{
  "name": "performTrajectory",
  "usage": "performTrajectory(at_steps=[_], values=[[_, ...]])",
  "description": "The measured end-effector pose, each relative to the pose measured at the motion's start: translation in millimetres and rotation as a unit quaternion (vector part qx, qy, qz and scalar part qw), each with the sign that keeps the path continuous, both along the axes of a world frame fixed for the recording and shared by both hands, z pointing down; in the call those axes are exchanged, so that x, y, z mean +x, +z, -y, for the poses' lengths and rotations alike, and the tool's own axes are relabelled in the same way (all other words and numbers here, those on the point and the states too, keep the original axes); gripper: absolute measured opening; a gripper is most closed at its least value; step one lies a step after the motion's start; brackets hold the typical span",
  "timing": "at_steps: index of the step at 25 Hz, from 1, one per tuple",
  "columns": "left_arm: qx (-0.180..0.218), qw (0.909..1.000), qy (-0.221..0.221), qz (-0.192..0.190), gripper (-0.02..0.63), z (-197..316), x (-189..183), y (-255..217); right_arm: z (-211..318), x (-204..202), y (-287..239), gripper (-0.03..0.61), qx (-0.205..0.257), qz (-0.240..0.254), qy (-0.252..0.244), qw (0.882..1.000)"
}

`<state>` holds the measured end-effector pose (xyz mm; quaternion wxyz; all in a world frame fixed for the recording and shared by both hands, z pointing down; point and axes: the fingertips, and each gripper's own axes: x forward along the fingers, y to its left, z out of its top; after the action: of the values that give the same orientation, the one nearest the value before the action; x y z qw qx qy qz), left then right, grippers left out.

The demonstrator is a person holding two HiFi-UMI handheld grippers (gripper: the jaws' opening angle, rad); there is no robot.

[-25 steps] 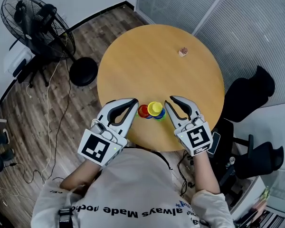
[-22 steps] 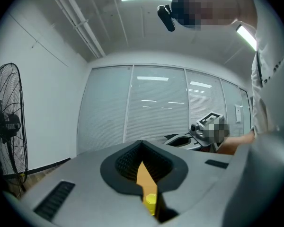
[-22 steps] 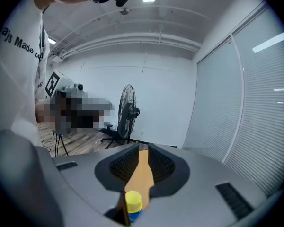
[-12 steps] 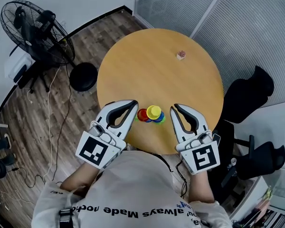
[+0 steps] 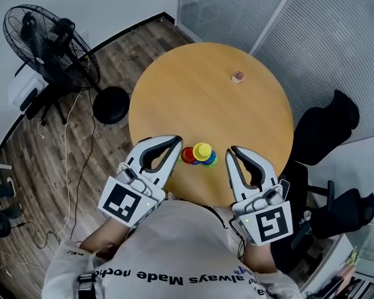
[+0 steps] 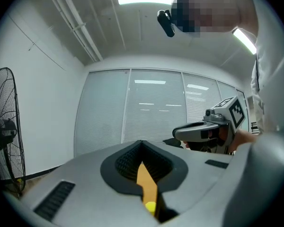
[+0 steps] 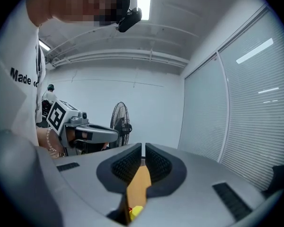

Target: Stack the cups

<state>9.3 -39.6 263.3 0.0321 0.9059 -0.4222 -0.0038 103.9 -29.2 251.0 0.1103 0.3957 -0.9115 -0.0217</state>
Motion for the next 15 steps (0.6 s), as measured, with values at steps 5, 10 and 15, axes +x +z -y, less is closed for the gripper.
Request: performTrajectory(at_steps=[5,10,15], values=[[0.006,1.0,-0.001,0.0,0.023,-0.9,-2.0,-6.8,-4.9,0.3,-4.2,0.038,0.0,0.0,0.004,1.0],[0.008,1.0,-0.003,-0.005,0.023,0.3,-1.5,-7.5,-4.6,0.3,-5.6,0.037,0.0,0.006,0.007,1.0],[0.008,1.0,-0.004,-0.003,0.023,0.6,-3.8,-6.3,-2.6,0.1,-5.6,0.037,-0.004,0.007,0.009,1.0]])
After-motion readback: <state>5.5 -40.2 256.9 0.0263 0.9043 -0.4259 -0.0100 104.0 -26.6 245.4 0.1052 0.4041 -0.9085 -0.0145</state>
